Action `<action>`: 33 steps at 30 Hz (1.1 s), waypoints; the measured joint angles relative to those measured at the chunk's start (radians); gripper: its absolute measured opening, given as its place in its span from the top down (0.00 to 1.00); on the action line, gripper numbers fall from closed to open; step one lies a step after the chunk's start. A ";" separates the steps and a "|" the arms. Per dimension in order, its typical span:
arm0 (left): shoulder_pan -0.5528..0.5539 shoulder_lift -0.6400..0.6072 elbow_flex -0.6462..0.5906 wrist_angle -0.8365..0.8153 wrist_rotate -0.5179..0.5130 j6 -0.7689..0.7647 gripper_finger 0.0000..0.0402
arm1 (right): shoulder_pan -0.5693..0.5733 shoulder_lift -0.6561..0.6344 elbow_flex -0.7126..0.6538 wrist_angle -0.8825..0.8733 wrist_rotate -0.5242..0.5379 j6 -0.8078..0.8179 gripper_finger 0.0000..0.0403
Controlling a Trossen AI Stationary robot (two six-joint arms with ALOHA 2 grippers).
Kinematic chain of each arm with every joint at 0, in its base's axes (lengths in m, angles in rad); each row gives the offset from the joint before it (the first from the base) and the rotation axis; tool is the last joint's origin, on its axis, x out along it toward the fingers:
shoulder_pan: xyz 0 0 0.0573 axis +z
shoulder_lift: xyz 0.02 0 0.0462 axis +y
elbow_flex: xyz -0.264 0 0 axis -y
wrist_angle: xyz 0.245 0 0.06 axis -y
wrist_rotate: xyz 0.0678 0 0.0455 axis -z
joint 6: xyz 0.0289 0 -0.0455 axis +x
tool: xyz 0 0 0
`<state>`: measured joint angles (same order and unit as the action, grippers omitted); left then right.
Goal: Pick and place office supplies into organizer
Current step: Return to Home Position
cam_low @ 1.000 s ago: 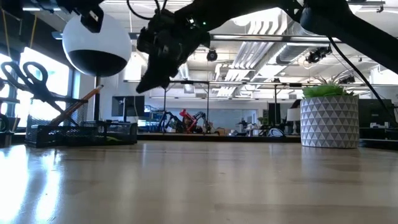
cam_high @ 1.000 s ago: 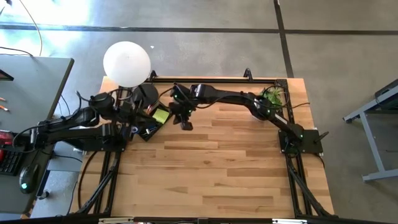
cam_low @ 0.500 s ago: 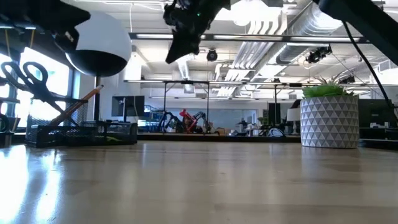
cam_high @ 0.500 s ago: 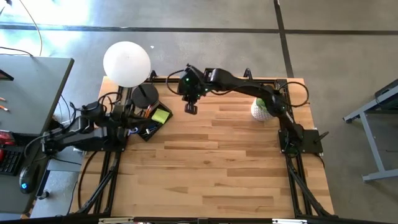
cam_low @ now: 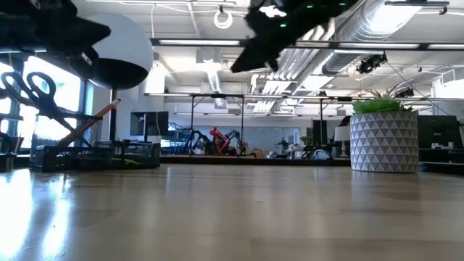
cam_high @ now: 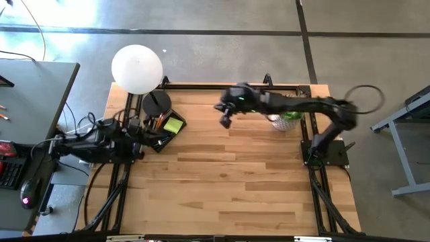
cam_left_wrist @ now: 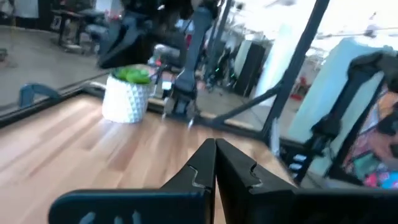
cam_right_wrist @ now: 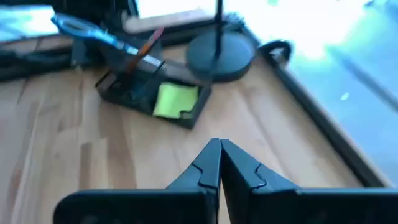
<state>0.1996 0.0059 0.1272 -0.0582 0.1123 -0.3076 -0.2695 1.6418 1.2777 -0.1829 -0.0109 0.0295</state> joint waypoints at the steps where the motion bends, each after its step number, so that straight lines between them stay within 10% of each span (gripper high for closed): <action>1: -0.020 0.001 -0.001 -0.006 -0.020 0.015 1.00 | 0.001 -0.048 -0.064 0.051 0.017 0.000 1.00; 19: -0.102 0.000 0.093 -0.039 -0.004 0.302 1.00 | -0.005 -0.839 -0.881 0.547 -0.147 0.031 0.99; 33: -0.101 0.000 -0.091 0.264 -0.072 0.220 1.00 | -0.005 -1.219 -1.152 0.570 -0.162 0.084 0.99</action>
<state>0.0990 0.0063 0.0361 0.2062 0.0406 -0.0872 -0.2745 0.4230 0.1254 0.3866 -0.1726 0.1138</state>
